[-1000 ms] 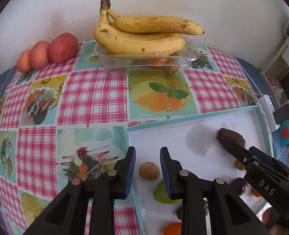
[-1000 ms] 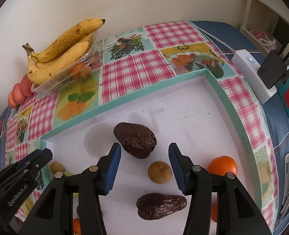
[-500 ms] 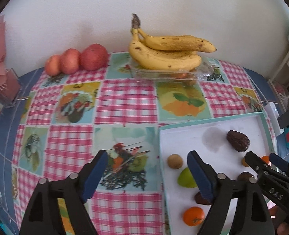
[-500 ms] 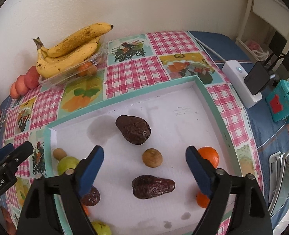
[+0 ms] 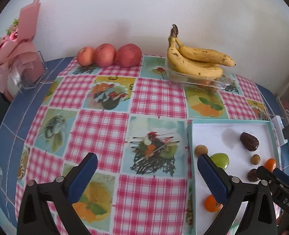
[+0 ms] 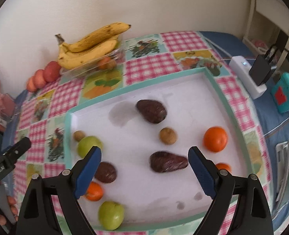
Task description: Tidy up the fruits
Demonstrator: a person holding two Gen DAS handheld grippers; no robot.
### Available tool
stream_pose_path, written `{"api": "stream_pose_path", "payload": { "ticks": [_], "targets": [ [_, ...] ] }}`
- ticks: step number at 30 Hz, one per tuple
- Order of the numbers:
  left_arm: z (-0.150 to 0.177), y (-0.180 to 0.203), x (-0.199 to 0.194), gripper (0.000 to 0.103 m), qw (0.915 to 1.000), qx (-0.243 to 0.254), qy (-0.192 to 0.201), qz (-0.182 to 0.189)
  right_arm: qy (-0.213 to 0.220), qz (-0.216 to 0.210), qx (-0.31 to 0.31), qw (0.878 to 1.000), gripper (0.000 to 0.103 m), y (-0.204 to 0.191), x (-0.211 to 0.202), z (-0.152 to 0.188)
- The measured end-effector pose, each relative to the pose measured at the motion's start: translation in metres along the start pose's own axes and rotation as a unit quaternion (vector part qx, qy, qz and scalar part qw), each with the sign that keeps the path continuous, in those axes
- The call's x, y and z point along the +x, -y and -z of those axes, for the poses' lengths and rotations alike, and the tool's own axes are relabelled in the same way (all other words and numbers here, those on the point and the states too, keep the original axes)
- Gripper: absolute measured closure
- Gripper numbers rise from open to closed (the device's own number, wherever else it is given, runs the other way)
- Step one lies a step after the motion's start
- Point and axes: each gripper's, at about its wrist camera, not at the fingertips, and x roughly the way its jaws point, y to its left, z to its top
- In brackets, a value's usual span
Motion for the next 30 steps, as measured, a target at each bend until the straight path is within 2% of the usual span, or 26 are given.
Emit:
{"api": "stream_pose_path", "payload": {
  "ticks": [5,10,19,25,30],
  "targets": [
    [0.013,-0.004,-0.018,0.000,0.9999,-0.007,0.009,-0.006,0.009,-0.019,-0.029,0.999,0.012,-0.012,-0.010,0.013],
    [0.026,-0.001,-0.028,0.000,0.9996,0.005,0.015,-0.025,0.011,-0.047,-0.025,0.999,0.012,-0.016,-0.021,0.024],
    [0.059,0.001,-0.042,0.000,0.9978,0.030,-0.007,-0.060,-0.012,-0.047,-0.032,0.998,0.012,-0.020,-0.033,0.053],
    [0.075,-0.009,-0.066,0.000,0.9981,0.021,-0.022,-0.053,-0.018,-0.051,-0.045,0.998,0.012,-0.031,-0.057,0.074],
    [0.091,-0.022,-0.083,0.000,0.9975,0.015,-0.027,-0.063,-0.015,-0.048,-0.044,0.998,0.012,-0.035,-0.076,0.093]
  ]
}}
